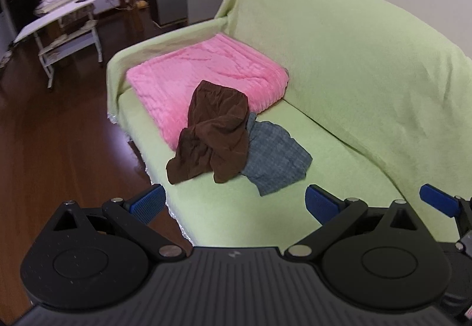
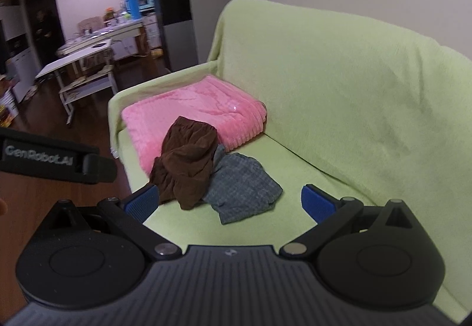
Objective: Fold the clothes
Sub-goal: 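Move both grippers toward the clothes on the green sofa, then close the right gripper on the blue checked shorts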
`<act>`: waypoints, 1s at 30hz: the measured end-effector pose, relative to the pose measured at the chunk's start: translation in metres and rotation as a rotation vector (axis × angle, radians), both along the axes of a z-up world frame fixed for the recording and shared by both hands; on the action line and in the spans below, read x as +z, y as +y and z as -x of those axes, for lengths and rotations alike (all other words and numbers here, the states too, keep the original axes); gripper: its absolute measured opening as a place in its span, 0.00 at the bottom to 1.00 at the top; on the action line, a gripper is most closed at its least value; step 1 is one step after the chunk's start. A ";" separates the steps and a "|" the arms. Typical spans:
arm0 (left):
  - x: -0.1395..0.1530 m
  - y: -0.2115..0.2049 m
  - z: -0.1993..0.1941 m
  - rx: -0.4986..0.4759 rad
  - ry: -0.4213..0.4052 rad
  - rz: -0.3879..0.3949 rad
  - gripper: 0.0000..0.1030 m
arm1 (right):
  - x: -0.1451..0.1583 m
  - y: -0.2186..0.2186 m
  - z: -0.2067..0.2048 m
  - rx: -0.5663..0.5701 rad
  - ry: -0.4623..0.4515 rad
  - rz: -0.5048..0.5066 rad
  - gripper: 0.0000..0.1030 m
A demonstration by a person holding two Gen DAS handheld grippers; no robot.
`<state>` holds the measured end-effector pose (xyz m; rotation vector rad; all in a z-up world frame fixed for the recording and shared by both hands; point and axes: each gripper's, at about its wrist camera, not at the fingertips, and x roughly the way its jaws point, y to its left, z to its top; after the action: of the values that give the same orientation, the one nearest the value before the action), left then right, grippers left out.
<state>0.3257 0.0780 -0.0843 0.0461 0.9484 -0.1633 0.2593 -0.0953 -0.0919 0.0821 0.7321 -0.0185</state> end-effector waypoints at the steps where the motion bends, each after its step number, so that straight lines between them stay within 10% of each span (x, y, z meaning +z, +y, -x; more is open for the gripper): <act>1: -0.003 0.003 -0.004 -0.008 0.001 -0.004 0.99 | -0.004 0.004 -0.007 -0.014 -0.002 -0.003 0.98; 30: -0.102 0.067 -0.171 -0.006 0.113 0.027 0.99 | -0.096 0.011 -0.123 -0.081 0.079 -0.007 0.98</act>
<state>0.4969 0.1454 -0.1862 0.0147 1.0588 -0.1857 0.3826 -0.0841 -0.1878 0.1180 0.8079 -0.0967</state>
